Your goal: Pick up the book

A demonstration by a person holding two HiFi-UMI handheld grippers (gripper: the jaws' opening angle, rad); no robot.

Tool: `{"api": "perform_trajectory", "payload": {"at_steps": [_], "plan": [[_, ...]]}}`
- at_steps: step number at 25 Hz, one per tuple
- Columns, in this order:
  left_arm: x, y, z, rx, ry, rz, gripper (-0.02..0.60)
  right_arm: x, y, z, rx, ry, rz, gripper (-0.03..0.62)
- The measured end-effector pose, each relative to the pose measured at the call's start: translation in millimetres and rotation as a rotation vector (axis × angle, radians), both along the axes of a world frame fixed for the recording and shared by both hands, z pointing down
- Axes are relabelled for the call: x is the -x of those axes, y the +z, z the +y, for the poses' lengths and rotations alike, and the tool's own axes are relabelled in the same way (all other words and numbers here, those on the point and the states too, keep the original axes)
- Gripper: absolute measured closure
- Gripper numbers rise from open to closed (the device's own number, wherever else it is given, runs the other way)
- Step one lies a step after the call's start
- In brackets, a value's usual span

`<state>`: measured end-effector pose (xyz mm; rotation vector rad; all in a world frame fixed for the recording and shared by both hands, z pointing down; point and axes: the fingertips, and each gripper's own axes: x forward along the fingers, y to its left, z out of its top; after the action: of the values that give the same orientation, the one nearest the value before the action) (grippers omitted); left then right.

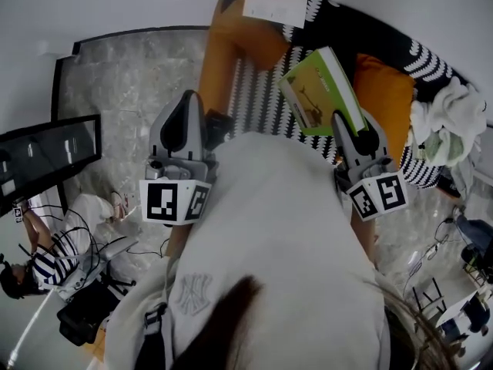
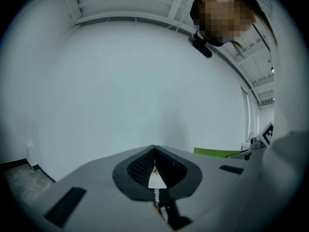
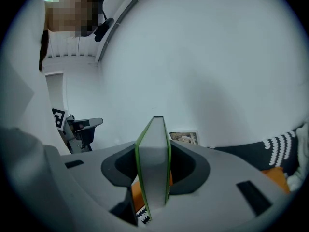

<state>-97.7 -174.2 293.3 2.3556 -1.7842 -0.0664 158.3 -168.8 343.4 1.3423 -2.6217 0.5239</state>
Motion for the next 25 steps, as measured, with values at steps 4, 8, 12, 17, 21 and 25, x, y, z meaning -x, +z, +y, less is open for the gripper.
{"api": "perform_trajectory", "payload": {"at_steps": [4, 8, 12, 17, 21, 25], "plan": [[-3.4, 1.0, -1.8, 0.001, 0.015, -0.005, 0.572, -1.5, 4.4, 3.8, 0.006, -0.004, 0.013, 0.442], [-11.8, -1.6, -2.3, -0.008, 0.050, -0.009, 0.572, 2.9, 4.9, 9.3, 0.010, -0.024, 0.022, 0.442], [-13.8, -0.6, -0.2, -0.009, 0.055, -0.008, 0.572, 5.7, 5.3, 14.4, 0.004, -0.032, 0.049, 0.442], [-11.6, 1.9, 3.4, -0.002, 0.051, -0.005, 0.572, 4.5, 6.5, 19.1, 0.007, -0.025, 0.053, 0.442], [-12.9, 3.4, 3.9, 0.004, 0.058, -0.001, 0.572, 5.0, 6.8, 18.8, 0.013, -0.022, 0.043, 0.442], [-12.4, 3.2, 3.1, 0.007, 0.059, -0.001, 0.572, 8.0, 2.7, 15.2, 0.006, -0.022, 0.026, 0.442]]}}
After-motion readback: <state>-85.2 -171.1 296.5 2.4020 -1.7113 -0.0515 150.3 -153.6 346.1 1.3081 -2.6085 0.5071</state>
